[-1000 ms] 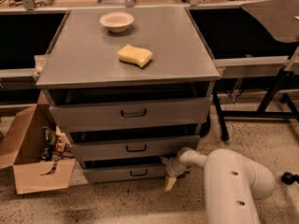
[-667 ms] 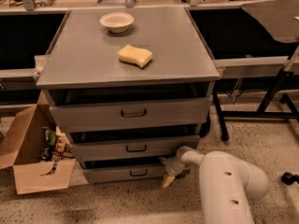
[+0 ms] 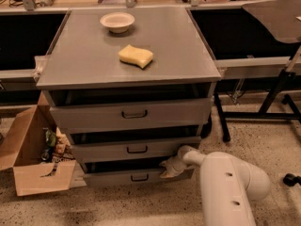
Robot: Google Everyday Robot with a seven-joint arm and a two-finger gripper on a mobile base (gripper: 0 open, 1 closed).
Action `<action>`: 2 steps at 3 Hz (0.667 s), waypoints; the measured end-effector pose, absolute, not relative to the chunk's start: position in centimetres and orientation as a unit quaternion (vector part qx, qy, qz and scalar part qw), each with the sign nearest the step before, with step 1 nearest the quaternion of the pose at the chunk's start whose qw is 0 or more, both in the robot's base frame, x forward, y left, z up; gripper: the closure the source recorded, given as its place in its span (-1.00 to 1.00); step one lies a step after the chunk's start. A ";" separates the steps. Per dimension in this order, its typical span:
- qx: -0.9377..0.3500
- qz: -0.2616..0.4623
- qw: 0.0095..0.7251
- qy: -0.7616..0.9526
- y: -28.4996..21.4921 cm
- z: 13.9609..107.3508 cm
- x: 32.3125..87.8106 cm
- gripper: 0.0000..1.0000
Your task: Open bottom drawer
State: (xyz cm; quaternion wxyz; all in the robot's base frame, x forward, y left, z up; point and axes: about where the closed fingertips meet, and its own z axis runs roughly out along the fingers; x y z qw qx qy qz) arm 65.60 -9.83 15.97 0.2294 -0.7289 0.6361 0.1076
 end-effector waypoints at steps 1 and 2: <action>-0.729 0.107 0.230 0.636 -9.8 16.4 65.3 0.91; -0.725 0.105 0.240 0.636 -9.9 17.3 65.2 0.96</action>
Offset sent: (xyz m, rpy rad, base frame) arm -0.1548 0.0352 0.0042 0.0893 0.1574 0.0856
